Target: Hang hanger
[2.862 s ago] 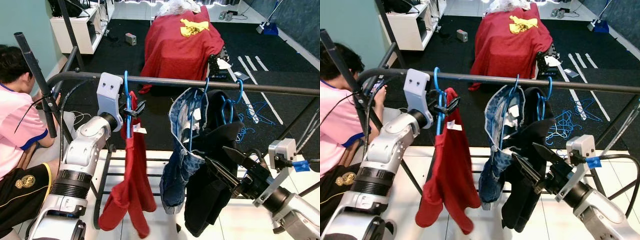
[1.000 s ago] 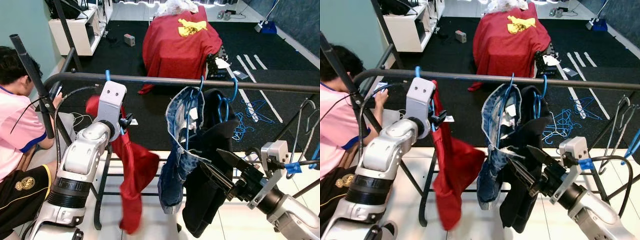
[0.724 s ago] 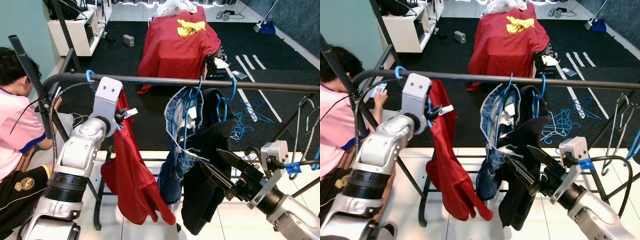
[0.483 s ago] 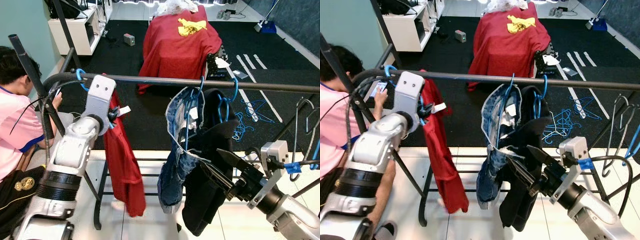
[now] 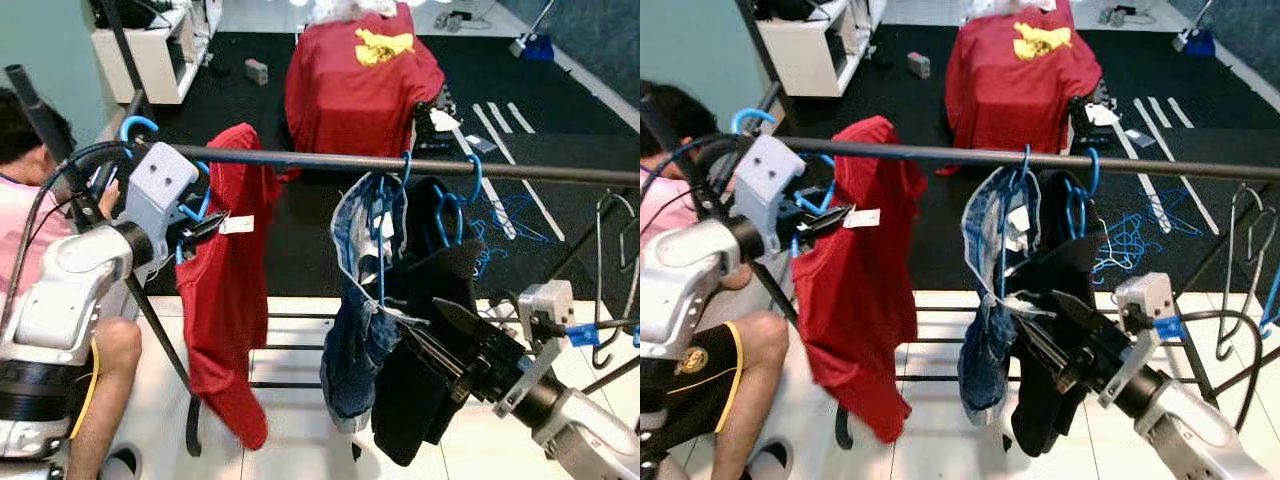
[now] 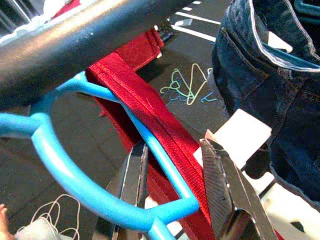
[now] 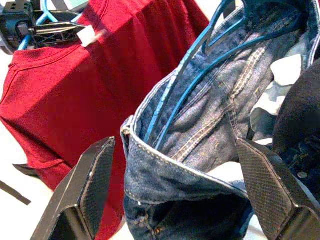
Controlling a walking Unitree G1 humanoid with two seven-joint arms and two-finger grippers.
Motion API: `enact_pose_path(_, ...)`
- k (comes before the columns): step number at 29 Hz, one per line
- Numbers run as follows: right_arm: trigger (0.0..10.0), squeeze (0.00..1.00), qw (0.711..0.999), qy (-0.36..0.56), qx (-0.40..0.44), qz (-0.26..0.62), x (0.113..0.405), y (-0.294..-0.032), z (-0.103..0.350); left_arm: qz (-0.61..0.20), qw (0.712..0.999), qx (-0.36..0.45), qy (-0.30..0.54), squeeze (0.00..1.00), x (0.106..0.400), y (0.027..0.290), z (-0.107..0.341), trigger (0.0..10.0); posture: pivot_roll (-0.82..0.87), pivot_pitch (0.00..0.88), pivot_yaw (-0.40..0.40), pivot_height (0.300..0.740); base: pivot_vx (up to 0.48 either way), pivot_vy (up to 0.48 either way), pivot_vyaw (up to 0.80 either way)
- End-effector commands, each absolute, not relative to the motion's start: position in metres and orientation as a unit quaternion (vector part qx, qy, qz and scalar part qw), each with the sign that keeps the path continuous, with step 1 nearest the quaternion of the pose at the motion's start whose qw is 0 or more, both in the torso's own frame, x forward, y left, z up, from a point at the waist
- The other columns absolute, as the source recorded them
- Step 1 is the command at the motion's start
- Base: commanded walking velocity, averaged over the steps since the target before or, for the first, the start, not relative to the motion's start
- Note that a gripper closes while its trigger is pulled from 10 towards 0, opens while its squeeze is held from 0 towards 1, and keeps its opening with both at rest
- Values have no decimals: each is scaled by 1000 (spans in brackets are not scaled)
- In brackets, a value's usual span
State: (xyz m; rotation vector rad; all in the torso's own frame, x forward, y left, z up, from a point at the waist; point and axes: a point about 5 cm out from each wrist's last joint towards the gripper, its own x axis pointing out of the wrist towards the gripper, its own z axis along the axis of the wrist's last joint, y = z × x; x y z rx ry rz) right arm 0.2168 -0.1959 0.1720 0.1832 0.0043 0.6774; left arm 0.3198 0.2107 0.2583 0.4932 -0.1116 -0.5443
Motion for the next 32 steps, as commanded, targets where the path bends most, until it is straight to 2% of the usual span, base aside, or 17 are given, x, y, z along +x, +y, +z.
enact_pose_path(1,10000,0,939,9,92,332,215,-196,170,-280,921,259,-74,0,312,215,267,10000,-74,164,-5,740,0,0,0)
enact_pose_path(8,10000,0,938,11,90,335,216,-197,170,-320,905,276,-46,0,300,217,252,10000,-75,158,-12,740,0,0,0)
enact_pose_path(9,10000,0,937,12,89,336,217,-197,170,-336,895,292,-35,0,295,216,240,10000,-75,155,-12,740,0,0,0)
enact_pose_path(16,10000,0,937,14,88,338,217,-196,169,-356,885,300,-19,0,295,208,224,10000,-76,152,-13,740,0,0,0)
enact_pose_path(18,10000,0,937,15,87,339,217,-196,168,-357,886,294,-26,0,299,200,222,10000,-76,151,-12,740,0,0,0)
enact_pose_path(20,10000,0,936,15,87,340,218,-195,168,-368,892,255,-65,0,304,178,226,10000,-80,153,-9,740,0,0,0)
enact_pose_path(21,10000,0,936,15,87,340,218,-195,168,-368,892,255,-65,0,304,178,226,10000,-80,153,-9,740,0,0,0)
enact_pose_path(23,10000,0,937,16,87,339,218,-194,167,-435,871,204,-103,0,296,141,227,10000,-79,157,-5,740,0,0,0)
enact_pose_path(26,10000,0,937,16,88,339,218,-193,167,-468,856,189,-112,0,289,127,226,10000,-80,157,-5,740,0,0,0)
enact_pose_path(27,10000,0,937,16,88,338,218,-193,167,-500,838,185,-118,0,283,113,224,10000,-81,159,-2,740,0,0,0)
enact_pose_path(32,10000,0,937,15,88,338,218,-192,167,-538,813,186,-125,0,276,100,222,10000,-86,158,3,740,0,0,0)
